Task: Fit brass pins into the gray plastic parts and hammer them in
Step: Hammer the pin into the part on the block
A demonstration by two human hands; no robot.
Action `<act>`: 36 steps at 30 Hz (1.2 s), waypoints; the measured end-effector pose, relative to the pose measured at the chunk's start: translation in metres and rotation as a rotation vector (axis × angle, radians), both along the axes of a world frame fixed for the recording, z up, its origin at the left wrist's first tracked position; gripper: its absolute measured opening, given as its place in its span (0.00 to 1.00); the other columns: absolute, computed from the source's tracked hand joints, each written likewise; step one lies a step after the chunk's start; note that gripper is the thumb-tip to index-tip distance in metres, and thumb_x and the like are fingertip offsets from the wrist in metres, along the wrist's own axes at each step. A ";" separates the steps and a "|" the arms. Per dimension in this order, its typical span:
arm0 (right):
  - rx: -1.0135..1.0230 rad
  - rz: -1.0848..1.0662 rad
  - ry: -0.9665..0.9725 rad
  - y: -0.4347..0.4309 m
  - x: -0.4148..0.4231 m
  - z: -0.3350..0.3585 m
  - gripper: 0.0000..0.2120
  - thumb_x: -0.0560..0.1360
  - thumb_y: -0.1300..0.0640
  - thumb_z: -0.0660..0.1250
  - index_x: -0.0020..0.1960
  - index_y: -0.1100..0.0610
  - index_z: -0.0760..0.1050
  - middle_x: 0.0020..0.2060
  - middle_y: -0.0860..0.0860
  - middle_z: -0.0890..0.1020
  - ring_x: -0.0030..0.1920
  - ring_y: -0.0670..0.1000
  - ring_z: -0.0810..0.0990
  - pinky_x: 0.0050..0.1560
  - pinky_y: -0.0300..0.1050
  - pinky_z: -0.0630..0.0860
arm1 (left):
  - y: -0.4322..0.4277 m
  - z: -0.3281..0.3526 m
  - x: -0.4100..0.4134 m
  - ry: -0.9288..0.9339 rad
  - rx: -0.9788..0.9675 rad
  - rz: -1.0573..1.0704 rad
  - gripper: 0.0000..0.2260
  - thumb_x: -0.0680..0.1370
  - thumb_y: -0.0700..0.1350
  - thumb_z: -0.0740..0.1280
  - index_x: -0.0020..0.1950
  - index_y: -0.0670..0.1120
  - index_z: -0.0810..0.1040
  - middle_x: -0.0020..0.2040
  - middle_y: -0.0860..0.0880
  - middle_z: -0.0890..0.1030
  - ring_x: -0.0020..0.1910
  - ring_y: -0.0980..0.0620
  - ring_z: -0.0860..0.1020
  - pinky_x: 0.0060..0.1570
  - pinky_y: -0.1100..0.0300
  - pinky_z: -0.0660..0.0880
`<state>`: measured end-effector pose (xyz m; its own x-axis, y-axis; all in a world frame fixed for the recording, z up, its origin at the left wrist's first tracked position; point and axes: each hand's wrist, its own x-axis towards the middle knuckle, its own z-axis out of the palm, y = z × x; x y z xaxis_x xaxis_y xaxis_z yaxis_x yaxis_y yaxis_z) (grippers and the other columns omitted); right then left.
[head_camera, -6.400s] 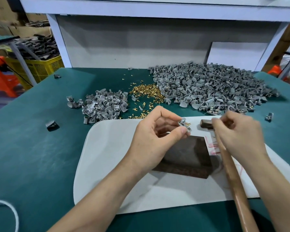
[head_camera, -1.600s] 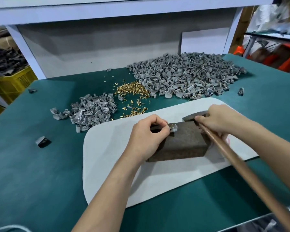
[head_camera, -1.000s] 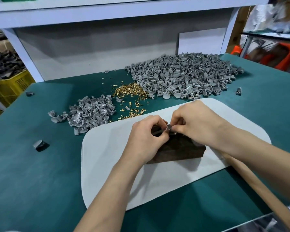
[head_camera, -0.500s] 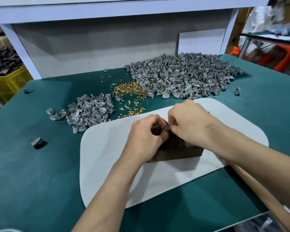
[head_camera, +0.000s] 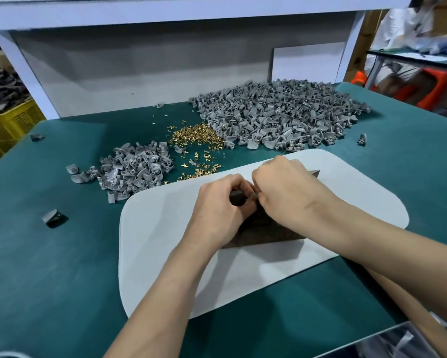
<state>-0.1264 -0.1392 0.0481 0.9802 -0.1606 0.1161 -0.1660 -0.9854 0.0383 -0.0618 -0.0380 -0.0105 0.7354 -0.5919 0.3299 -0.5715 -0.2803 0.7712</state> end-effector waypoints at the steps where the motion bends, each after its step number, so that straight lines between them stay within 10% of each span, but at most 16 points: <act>1: -0.016 0.007 0.001 0.000 0.000 0.000 0.10 0.73 0.65 0.59 0.39 0.53 0.63 0.33 0.52 0.63 0.48 0.61 0.77 0.40 0.46 0.69 | 0.000 0.001 0.000 -0.001 0.002 0.000 0.14 0.70 0.37 0.71 0.32 0.54 0.72 0.30 0.60 0.76 0.33 0.64 0.73 0.33 0.74 0.65; 6: 0.049 0.007 -0.006 -0.001 0.000 0.004 0.06 0.74 0.64 0.60 0.43 0.56 0.74 0.35 0.53 0.72 0.49 0.61 0.78 0.41 0.44 0.70 | -0.001 -0.001 -0.001 0.008 0.005 0.004 0.09 0.70 0.37 0.70 0.36 0.50 0.76 0.35 0.57 0.80 0.37 0.63 0.76 0.38 0.70 0.70; 11: 0.767 -0.185 -0.223 -0.054 -0.018 0.008 0.06 0.73 0.60 0.70 0.39 0.61 0.80 0.31 0.55 0.82 0.30 0.49 0.82 0.36 0.44 0.81 | -0.004 -0.001 -0.003 0.060 -0.050 0.001 0.05 0.71 0.38 0.70 0.37 0.46 0.78 0.44 0.54 0.82 0.45 0.57 0.78 0.49 0.65 0.73; 19: 0.381 -0.515 -0.076 -0.086 -0.024 -0.051 0.12 0.71 0.50 0.70 0.36 0.58 0.78 0.39 0.58 0.82 0.43 0.59 0.77 0.40 0.45 0.70 | -0.005 -0.002 -0.005 0.032 -0.034 0.010 0.03 0.71 0.39 0.70 0.38 0.46 0.78 0.45 0.54 0.81 0.46 0.59 0.76 0.49 0.66 0.72; 27: 1.191 -0.412 -0.102 -0.093 -0.021 -0.002 0.05 0.72 0.68 0.64 0.41 0.61 0.69 0.26 0.54 0.72 0.18 0.47 0.72 0.18 0.35 0.66 | -0.003 -0.004 0.004 0.061 -0.071 0.136 0.06 0.71 0.39 0.70 0.37 0.48 0.76 0.44 0.55 0.79 0.45 0.57 0.78 0.44 0.74 0.69; 36: 0.683 -0.151 -0.057 -0.032 -0.020 0.016 0.14 0.78 0.53 0.61 0.36 0.59 0.70 0.18 0.49 0.73 0.16 0.49 0.70 0.19 0.36 0.66 | -0.001 -0.004 0.007 0.211 -0.034 0.045 0.08 0.73 0.38 0.69 0.38 0.50 0.76 0.40 0.54 0.82 0.43 0.57 0.80 0.43 0.62 0.74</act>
<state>-0.1461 -0.1712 0.0641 0.9369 -0.3496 -0.0083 -0.2858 -0.7517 -0.5943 -0.0549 -0.0387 -0.0146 0.8157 -0.5482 0.1846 -0.3836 -0.2739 0.8819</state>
